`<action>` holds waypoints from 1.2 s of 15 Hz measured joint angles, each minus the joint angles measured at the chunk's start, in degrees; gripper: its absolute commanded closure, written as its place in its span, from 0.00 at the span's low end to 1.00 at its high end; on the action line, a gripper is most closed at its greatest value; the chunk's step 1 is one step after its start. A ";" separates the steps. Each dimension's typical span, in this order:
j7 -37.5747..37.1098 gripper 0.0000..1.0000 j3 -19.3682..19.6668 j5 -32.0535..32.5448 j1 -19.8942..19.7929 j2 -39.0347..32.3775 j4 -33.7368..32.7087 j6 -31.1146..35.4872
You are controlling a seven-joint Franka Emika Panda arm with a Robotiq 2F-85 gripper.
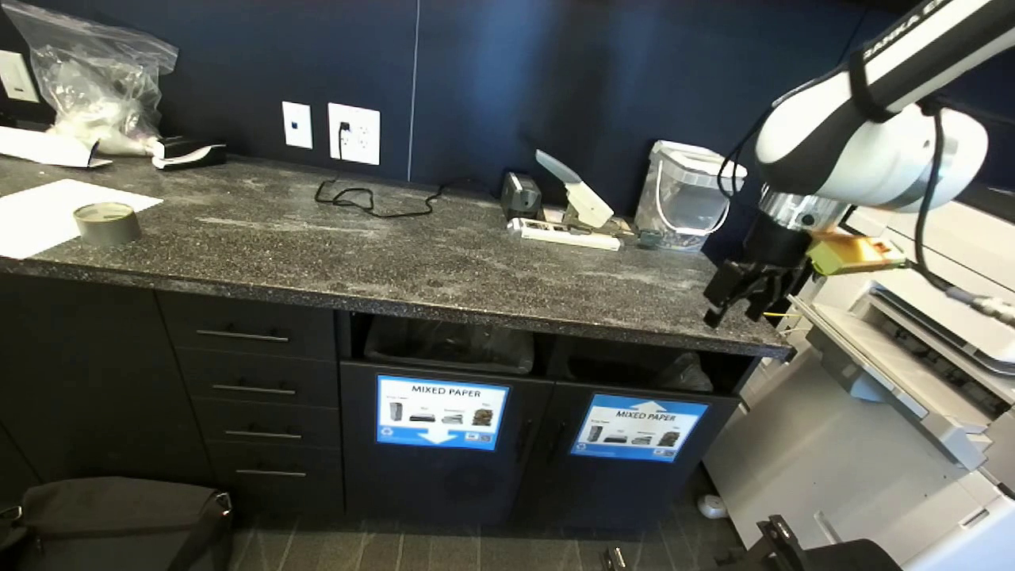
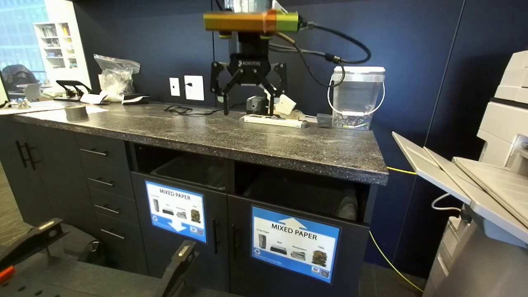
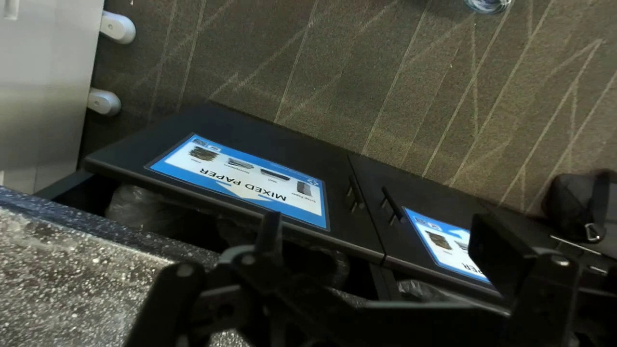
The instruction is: Place the papers on the countertop inside the bin on the right
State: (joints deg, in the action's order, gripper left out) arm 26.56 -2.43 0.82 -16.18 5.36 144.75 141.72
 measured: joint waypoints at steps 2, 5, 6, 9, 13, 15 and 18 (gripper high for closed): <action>-1.51 0.00 2.33 0.00 2.74 6.63 0.84 -6.16; -5.63 0.00 3.60 0.02 6.21 16.56 1.62 -15.64; -7.33 0.00 3.57 0.03 7.43 19.82 1.65 -18.99; -12.71 0.00 3.03 0.03 11.10 28.69 1.65 -27.69; -17.33 0.00 2.49 0.03 14.21 34.41 1.70 -32.22; -18.50 0.00 2.52 0.03 14.90 34.50 2.14 -32.17; -19.79 0.00 2.52 0.03 15.03 33.31 3.69 -30.92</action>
